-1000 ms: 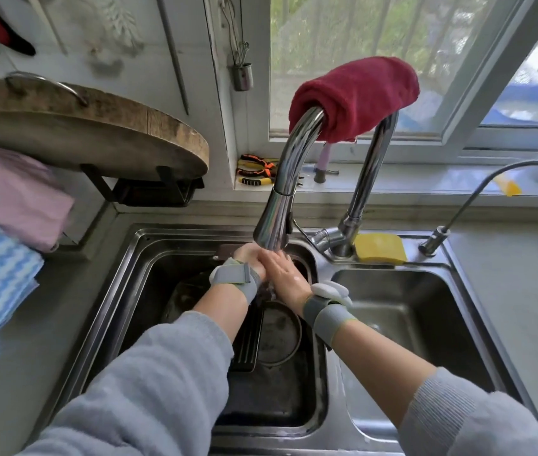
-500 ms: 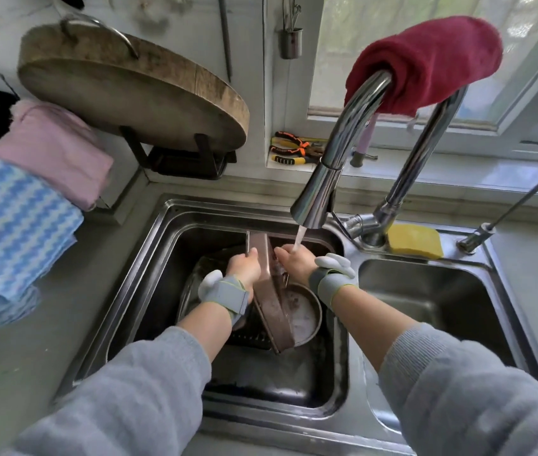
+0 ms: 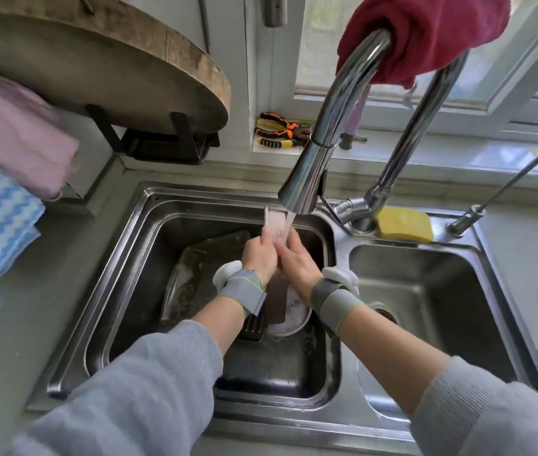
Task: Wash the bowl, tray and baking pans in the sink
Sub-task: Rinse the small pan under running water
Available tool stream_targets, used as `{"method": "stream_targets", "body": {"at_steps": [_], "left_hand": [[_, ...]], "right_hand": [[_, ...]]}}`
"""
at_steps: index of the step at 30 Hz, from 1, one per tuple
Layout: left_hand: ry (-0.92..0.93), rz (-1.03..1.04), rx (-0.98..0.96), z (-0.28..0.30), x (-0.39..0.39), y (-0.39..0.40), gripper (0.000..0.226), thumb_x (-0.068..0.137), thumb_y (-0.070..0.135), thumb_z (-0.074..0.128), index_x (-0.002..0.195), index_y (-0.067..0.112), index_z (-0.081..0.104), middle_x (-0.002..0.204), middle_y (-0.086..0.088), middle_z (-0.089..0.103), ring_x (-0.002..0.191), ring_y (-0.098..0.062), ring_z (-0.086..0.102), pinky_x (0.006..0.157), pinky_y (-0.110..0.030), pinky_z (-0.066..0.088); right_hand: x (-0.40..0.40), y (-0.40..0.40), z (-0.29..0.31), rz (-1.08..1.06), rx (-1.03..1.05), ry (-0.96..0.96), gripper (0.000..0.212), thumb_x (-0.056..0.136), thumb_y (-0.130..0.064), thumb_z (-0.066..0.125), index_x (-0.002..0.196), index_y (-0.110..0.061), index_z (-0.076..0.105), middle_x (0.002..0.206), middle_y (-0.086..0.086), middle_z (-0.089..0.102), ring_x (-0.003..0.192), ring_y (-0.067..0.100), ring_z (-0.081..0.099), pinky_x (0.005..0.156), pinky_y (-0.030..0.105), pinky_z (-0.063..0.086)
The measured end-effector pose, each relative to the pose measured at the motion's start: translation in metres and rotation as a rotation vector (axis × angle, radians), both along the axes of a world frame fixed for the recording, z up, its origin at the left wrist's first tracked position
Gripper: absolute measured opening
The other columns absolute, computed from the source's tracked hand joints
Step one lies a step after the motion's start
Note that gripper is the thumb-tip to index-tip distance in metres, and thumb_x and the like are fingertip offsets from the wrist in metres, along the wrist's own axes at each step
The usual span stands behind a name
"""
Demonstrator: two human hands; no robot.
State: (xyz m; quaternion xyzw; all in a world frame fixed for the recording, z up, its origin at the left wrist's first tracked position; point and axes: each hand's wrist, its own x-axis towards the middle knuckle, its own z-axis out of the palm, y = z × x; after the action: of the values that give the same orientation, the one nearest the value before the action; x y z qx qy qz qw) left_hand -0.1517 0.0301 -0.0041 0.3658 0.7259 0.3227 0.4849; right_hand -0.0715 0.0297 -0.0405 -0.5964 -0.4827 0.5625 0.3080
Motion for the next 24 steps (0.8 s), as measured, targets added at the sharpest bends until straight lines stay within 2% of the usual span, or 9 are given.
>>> {"method": "stream_targets", "body": {"at_steps": [2,4,7,9,11,13,17,21,24], "left_hand": [[0.012,-0.019,0.006,-0.001,0.003,-0.004,0.052,0.102,0.036,0.027,0.119,0.001,0.063,0.120,-0.020,0.063,0.114,-0.033,0.058,0.101,-0.039,0.044],[0.071,-0.057,0.058,-0.008,0.004,-0.013,0.053,0.103,0.034,0.027,0.113,-0.001,0.065,0.114,-0.021,0.065,0.110,-0.034,0.059,0.096,-0.036,0.045],[0.118,-0.100,0.084,-0.008,0.004,-0.026,0.054,0.103,0.033,0.026,0.102,-0.004,0.066,0.108,-0.022,0.066,0.105,-0.033,0.059,0.085,-0.033,0.043],[0.079,-0.075,0.064,-0.008,-0.001,-0.021,0.055,0.103,0.035,0.026,0.106,-0.003,0.066,0.112,-0.021,0.065,0.109,-0.032,0.059,0.090,-0.032,0.043],[0.058,-0.026,0.055,-0.006,-0.010,-0.012,0.055,0.103,0.036,0.026,0.115,-0.004,0.063,0.120,-0.022,0.062,0.116,-0.032,0.057,0.100,-0.036,0.043],[0.099,-0.033,0.087,-0.005,-0.015,-0.011,0.055,0.103,0.035,0.027,0.112,-0.004,0.064,0.118,-0.024,0.063,0.114,-0.033,0.058,0.098,-0.038,0.045],[0.163,-0.142,0.158,-0.004,-0.009,-0.019,0.055,0.102,0.035,0.031,0.090,-0.005,0.068,0.103,-0.025,0.068,0.104,-0.037,0.061,0.087,-0.038,0.045],[0.100,-0.075,0.089,-0.007,-0.014,-0.013,0.056,0.102,0.036,0.031,0.102,-0.008,0.067,0.109,-0.027,0.066,0.108,-0.037,0.060,0.091,-0.038,0.045],[0.082,-0.046,0.075,-0.008,-0.013,-0.015,0.055,0.101,0.038,0.033,0.106,-0.005,0.067,0.110,-0.024,0.066,0.106,-0.032,0.062,0.090,-0.035,0.045]], "right_hand": [[-0.001,-0.006,-0.004,0.049,0.025,0.016,0.063,0.086,-0.049,0.045,0.146,-0.039,0.027,0.147,0.004,0.042,0.134,0.021,0.042,0.114,0.042,0.032],[0.004,0.008,-0.003,0.072,0.046,-0.027,0.054,0.090,-0.046,0.042,0.142,-0.040,0.032,0.144,0.006,0.045,0.135,0.023,0.040,0.114,0.042,0.029],[0.009,0.033,0.006,0.023,0.004,-0.138,0.038,0.100,-0.033,0.036,0.135,-0.020,0.043,0.130,0.015,0.056,0.123,0.031,0.049,0.106,0.038,0.036],[-0.001,0.026,0.012,0.050,0.051,-0.184,0.038,0.102,-0.031,0.033,0.136,-0.016,0.040,0.133,0.019,0.050,0.124,0.034,0.046,0.105,0.038,0.035],[-0.014,0.004,0.009,0.115,0.151,-0.131,0.040,0.100,-0.035,0.037,0.139,-0.024,0.039,0.142,0.016,0.039,0.132,0.032,0.037,0.111,0.044,0.030],[-0.014,-0.009,0.008,0.154,0.156,-0.069,0.042,0.100,-0.040,0.038,0.142,-0.035,0.034,0.150,0.012,0.030,0.139,0.027,0.029,0.114,0.039,0.027],[0.000,0.019,0.025,-0.020,0.041,-0.111,0.044,0.103,-0.038,0.031,0.145,-0.026,0.028,0.137,0.013,0.049,0.122,0.029,0.049,0.096,0.028,0.035],[-0.014,0.005,0.022,0.084,0.047,-0.226,0.046,0.103,-0.034,0.033,0.147,-0.025,0.027,0.147,0.020,0.033,0.132,0.036,0.037,0.111,0.039,0.029],[-0.012,-0.011,0.014,0.093,0.088,-0.094,0.047,0.100,-0.037,0.038,0.146,-0.037,0.027,0.151,0.014,0.026,0.139,0.030,0.029,0.115,0.040,0.025]]}}
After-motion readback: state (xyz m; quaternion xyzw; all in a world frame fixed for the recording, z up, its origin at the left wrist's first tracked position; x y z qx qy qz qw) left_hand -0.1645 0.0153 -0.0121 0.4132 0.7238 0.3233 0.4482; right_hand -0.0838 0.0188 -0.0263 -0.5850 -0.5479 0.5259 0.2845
